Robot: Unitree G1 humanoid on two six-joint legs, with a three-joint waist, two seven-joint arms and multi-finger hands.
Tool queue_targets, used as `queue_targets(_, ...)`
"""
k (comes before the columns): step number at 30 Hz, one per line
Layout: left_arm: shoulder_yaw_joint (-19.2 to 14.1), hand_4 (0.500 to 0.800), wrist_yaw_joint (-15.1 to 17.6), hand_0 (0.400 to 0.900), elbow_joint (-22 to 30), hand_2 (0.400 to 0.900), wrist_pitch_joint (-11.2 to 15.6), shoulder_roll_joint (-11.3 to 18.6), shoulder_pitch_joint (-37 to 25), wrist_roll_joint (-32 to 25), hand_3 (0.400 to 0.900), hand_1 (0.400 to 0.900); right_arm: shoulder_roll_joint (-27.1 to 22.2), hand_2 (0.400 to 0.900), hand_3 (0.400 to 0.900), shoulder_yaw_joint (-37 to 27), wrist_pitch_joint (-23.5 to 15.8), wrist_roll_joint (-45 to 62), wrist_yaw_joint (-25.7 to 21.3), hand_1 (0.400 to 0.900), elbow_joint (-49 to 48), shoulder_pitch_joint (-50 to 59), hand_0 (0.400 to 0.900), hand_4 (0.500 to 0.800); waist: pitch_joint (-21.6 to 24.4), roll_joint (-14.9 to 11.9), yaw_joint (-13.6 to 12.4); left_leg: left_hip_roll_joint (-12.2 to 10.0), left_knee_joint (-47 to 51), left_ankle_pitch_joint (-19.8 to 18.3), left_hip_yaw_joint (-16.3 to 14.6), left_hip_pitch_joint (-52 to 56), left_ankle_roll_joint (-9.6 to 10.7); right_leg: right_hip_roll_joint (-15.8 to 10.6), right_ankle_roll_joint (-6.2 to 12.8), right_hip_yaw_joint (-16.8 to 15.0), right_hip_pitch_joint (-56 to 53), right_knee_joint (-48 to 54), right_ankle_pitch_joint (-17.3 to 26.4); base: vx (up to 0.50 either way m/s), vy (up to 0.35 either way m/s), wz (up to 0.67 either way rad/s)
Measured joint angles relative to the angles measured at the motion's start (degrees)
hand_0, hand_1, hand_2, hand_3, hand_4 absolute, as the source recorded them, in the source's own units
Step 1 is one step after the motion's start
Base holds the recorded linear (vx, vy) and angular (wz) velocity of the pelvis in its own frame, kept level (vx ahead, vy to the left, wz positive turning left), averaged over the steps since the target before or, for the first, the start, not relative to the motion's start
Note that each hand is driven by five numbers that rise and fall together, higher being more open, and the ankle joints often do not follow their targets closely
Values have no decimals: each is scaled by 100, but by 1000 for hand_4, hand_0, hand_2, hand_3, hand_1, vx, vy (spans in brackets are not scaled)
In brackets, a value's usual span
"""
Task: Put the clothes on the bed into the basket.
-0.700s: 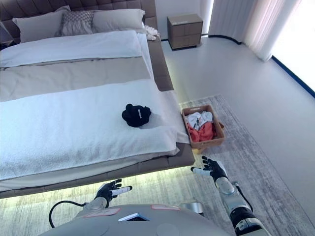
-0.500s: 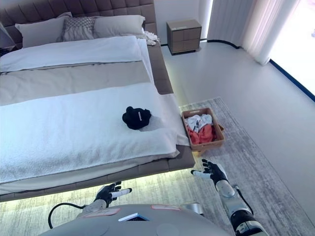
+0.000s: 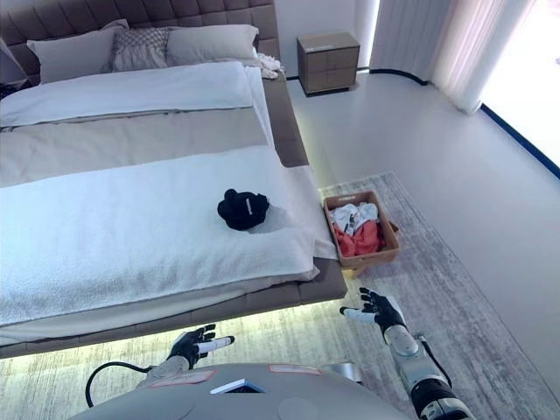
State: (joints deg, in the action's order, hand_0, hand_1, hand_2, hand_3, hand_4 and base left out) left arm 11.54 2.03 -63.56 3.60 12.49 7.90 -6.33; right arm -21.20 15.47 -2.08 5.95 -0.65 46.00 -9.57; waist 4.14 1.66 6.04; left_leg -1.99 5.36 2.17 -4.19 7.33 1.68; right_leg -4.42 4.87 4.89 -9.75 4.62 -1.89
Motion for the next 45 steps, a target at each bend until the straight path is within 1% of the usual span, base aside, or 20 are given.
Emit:
queue_targets(11, 0, 800, 8, 900, -31, 900, -13, 9, -55, -26, 900, 900, -22, 900, 900, 0, -1, 12, -15, 900, -5, 84, 900, 800, -72, -10, -80, -129, -343, -19, 27, -293, 61, 155, -25, -21, 192, -29, -25, 29, -131, -3)
queue_targets(13, -7, 800, 11, 900, -79, 900, -11, 4, -193, -32, 900, 900, -30, 900, 900, 1, -2, 16, -19, 900, -2, 158, 900, 800, -295, -107, -213, -174, -1041, 12, 80, -612, 211, 189, -167, -65, 236, -174, -103, -7, -154, -2)
queue_targets(16, -16, 800, 27, 900, -131, 900, -12, 33, -434, -42, 900, 900, -62, 900, 900, -2, -8, 21, -40, 900, -2, 333, 900, 800, -639, -307, -346, -112, -2331, 194, 429, -1295, 525, 145, -394, -166, 306, -329, -137, 71, -63, 2)
queue_targets(19, -15, 800, 56, 900, -128, 900, -14, -4, -446, -137, 900, 900, -199, 900, 900, -15, -12, 49, -139, 900, -2, 365, 900, 800, -762, -294, -361, -94, -2742, 190, 747, -1636, 572, 156, -639, -108, 307, -332, -147, 148, 11, 3)
queue_targets(20, -15, 800, 67, 900, -113, 900, -12, -15, -446, -161, 900, 900, -269, 900, 900, -24, -12, 64, -180, 900, -4, 369, 900, 800, -766, -285, -374, -44, -2685, 63, 689, -1681, 471, 134, -769, -106, 367, -325, -173, 218, 41, -5)
queue_targets(23, -19, 800, 149, 900, -101, 900, -3, -5, -484, -309, 900, 900, -358, 900, 900, -46, -14, 111, -275, 900, -1, 373, 900, 800, -809, -290, -415, 84, -1606, -12, 537, -1547, 274, 57, -801, -126, 406, -277, -57, 213, 92, 0)
queue_targets(25, -18, 800, 213, 900, -105, 900, 2, -25, -502, -351, 900, 900, -373, 900, 900, -57, -11, 115, -286, 900, 8, 378, 900, 800, -843, -262, -468, 54, -883, 17, 539, -1570, 272, 77, -792, -115, 371, -147, -63, 205, 117, -13)
queue_targets(27, -19, 800, 279, 900, -133, 900, 4, -29, -511, -357, 900, 900, -345, 900, 900, -51, -23, 118, -317, 900, 3, 502, 900, 800, -910, -244, -489, -74, -125, 154, 583, -1746, 473, 100, -775, -159, 299, 60, -74, 230, 157, -26)
queue_targets(29, -83, 800, 331, 900, -136, 900, 10, -98, -508, -466, 900, 900, -363, 900, 900, -62, -78, 124, -378, 900, 0, 580, 900, 800, -1012, -116, -502, -279, -139, 163, 557, -1963, 503, 146, -660, -173, 168, 67, -147, 298, 218, -54)
queue_targets(31, -130, 800, 355, 900, -138, 900, 11, -153, -481, -532, 900, 900, -376, 900, 900, -58, -101, 125, -391, 900, -20, 591, 900, 800, -895, 49, -637, -465, -507, 53, 476, -2011, 587, 147, -529, -432, 197, 64, -297, 424, 333, -33)
queue_targets(32, -204, 800, 365, 900, -133, 900, 12, -154, -493, -539, 900, 900, -355, 900, 900, -36, -112, 126, -392, 900, -94, 612, 900, 800, -881, 38, -681, -378, -709, 178, 296, -2082, 516, -2, -501, -590, 187, 69, -377, 552, 407, 4)
queue_targets(33, -229, 800, 404, 900, -142, 900, 12, -132, -503, -539, 900, 900, -331, 900, 900, -7, -130, 125, -382, 900, -191, 581, 900, 800, -812, -34, -698, -262, -865, 142, 119, -2184, 479, -160, -345, -625, 159, 7, -515, 568, 378, -6)
queue_targets(34, -271, 800, 425, 900, -130, 900, 13, -89, -523, -539, 900, 900, -284, 900, 900, -5, -149, 126, -383, 900, -229, 551, 900, 800, -793, -59, -608, -134, -843, 176, 87, -2159, 470, -251, -142, -603, 163, -112, -593, 395, 251, -10)
queue_targets(35, -270, 800, 431, 900, -136, 900, 15, -51, -582, -538, 900, 900, -247, 900, 900, -27, -148, 128, -381, 900, -242, 513, 900, 800, -791, -108, -596, -58, -824, 166, 80, -2116, 459, -301, -76, -595, 147, -194, -646, 399, 267, -11)
queue_targets(37, -275, 800, 504, 900, -137, 900, 24, 206, -752, -530, 900, 900, 3, 900, 900, 27, -102, 122, -370, 900, -207, 409, 900, 800, -611, -430, -697, 306, -654, 173, -177, -1807, 24, -556, 99, -575, 255, -1375, -721, 379, 329, -5)
queue_targets(38, -266, 800, 511, 900, -127, 900, 28, 281, -804, -529, 900, 900, 62, 900, 900, 84, -105, 118, -374, 900, -229, 461, 900, 800, -542, -416, -754, 388, -591, 180, -220, -1717, -161, -595, 166, -572, 507, -1912, -706, 261, 322, -7)
queue_targets(39, -181, 800, 508, 900, -111, 900, 23, 326, -862, -529, 900, 900, 57, 900, 900, 143, -109, 108, -381, 900, -234, 567, 900, 800, -560, -354, -763, 398, -528, 234, -218, -1664, -403, -642, 193, -589, 1032, -2888, -754, 192, 278, -9)
queue_targets(40, -169, 800, 509, 900, -60, 900, 45, 362, -931, -528, 900, 900, 71, 900, 900, 187, -110, 107, -388, 900, -239, 579, 900, 800, -542, -355, -727, 471, -451, 239, -196, -1630, -425, -688, 230, -595, 1273, -3447, -760, 229, 301, -4)
queue_targets(42, -49, 800, 513, 900, 150, 900, 39, 486, -954, -529, 900, 900, 117, 900, 900, 291, -95, 83, -415, 900, -231, 704, 900, 800, -520, -477, -696, 673, -348, 235, -181, -1436, -722, -888, 210, -555, 1870, -4580, -368, 222, 257, -1)
queue_targets(45, 27, 800, 513, 900, 160, 900, 7, 514, -959, -529, 900, 900, 111, 900, 900, 415, -92, -3, -497, 900, -315, 1024, 900, 800, -661, -364, -661, 694, -116, 338, -112, -1117, -1087, -1025, 93, -33, 2195, -4726, -543, 243, 86, -4)
